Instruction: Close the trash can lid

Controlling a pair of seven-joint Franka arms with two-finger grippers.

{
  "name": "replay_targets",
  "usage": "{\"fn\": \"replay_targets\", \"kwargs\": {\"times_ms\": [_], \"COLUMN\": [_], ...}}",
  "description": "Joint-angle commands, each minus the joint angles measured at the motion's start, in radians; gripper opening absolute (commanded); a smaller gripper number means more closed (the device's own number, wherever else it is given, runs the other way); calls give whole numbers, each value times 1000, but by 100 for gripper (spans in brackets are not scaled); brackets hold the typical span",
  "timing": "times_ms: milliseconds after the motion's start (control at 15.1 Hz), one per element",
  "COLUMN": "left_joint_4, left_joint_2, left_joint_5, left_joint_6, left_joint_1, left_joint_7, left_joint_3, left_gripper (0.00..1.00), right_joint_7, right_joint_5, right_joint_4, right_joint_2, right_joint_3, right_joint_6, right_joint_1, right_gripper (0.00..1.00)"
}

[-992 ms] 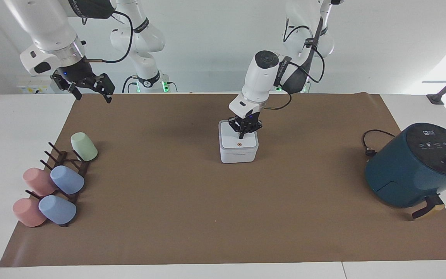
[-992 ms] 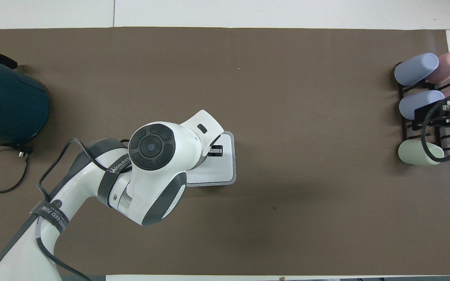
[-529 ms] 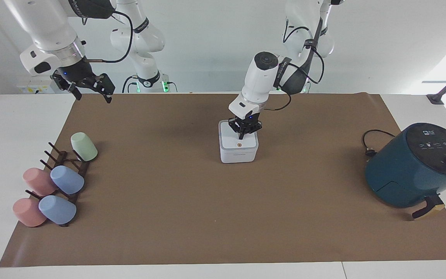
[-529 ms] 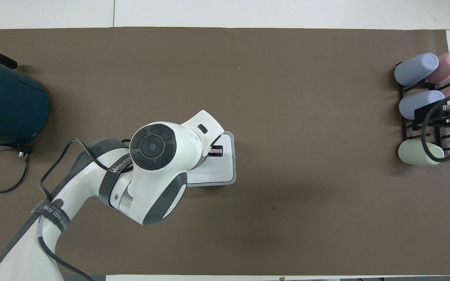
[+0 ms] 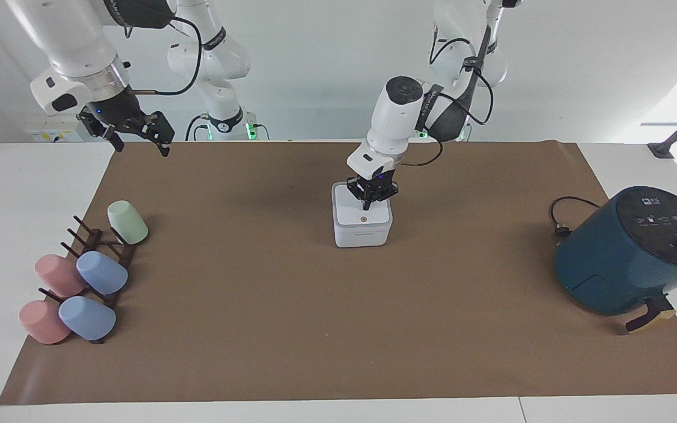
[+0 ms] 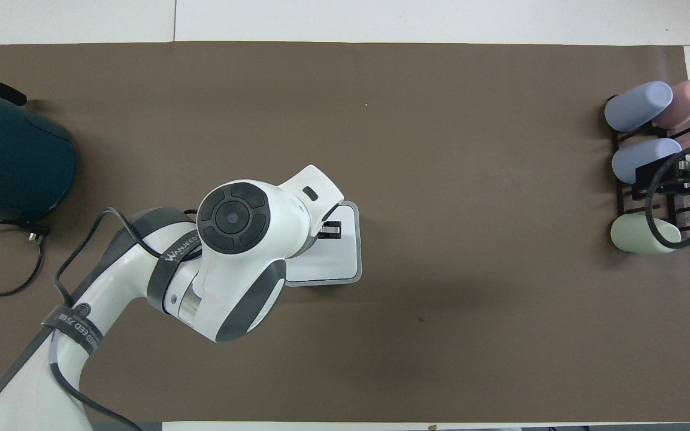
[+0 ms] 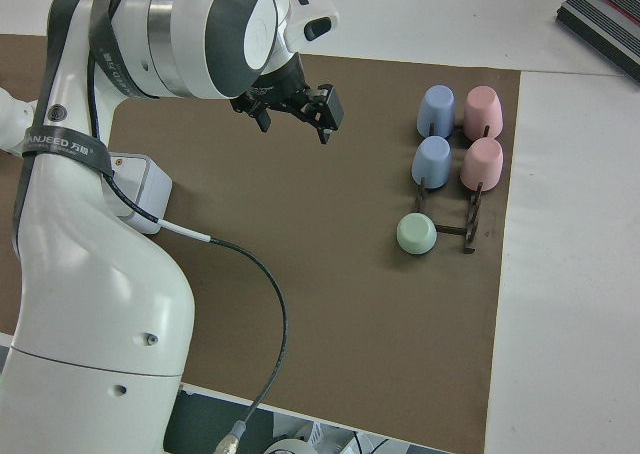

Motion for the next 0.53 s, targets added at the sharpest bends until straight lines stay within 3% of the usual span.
{"fn": "replay_targets", "kwargs": {"times_ms": [0, 198, 463], "left_joint_4": [103, 135, 169], "left_joint_2": [3, -52, -156], "left_joint_5": [0, 0, 0], "left_joint_6": [-131, -229, -425], "left_joint_1": [17, 76, 255], "left_joint_7": [11, 37, 241], "left_joint_3": [4, 4, 5], "left_gripper": [0, 0, 0], "right_joint_7": [-28, -28, -28], "right_joint_5": [14, 14, 14], "right_joint_4": [-27, -27, -27], "right_joint_2": [-21, -21, -21], "right_joint_3": [2, 2, 2], "right_joint_6": [14, 14, 14], "right_joint_1": [-11, -11, -11], "right_gripper": [100, 100, 100]}}
